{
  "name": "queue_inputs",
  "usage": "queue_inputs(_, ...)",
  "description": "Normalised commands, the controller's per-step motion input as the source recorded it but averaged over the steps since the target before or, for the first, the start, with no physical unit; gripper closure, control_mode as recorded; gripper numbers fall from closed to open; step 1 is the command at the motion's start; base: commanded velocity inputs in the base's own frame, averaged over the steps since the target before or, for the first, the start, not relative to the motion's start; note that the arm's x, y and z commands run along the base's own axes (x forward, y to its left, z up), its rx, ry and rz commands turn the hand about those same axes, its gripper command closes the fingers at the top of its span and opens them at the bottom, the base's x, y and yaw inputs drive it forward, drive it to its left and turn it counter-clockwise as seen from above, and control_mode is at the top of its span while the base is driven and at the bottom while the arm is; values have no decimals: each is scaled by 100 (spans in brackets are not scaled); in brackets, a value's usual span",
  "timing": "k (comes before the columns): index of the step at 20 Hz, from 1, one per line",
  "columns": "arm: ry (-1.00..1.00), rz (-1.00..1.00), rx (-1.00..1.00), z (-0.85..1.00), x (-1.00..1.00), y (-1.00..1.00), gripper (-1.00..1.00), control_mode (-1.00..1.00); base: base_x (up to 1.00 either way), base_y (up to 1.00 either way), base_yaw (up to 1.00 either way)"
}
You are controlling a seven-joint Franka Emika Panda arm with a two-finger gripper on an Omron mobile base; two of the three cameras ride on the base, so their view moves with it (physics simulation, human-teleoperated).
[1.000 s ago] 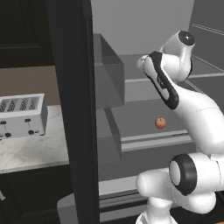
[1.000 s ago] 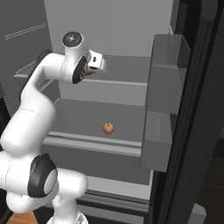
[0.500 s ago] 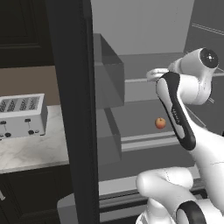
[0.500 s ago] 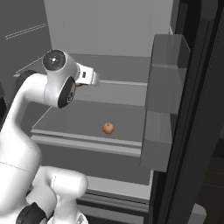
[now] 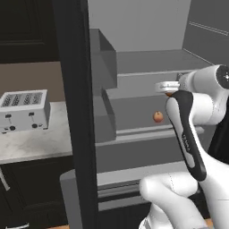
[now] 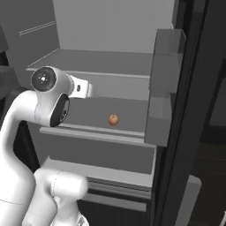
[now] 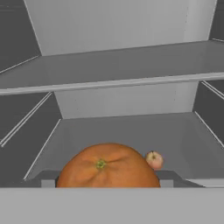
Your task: Retrieve the tangerine and peach from the fridge and place them into the bowl on the dining table.
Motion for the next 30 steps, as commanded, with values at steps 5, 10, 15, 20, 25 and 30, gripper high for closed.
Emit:
queue_inputs(5,0,0,0,0,0,0,100,100,-82,0,7)
queue_inputs(10,0,0,0,0,0,0,100,100,-73,0,12)
queue_inputs(15,0,0,0,0,0,0,100,100,-65,0,28)
queue_inputs(20,0,0,0,0,0,0,100,100,-63,0,34)
queue_inputs(25,0,0,0,0,0,0,100,100,-61,0,38)
queue_inputs(30,0,0,0,0,0,0,100,100,-54,0,38)
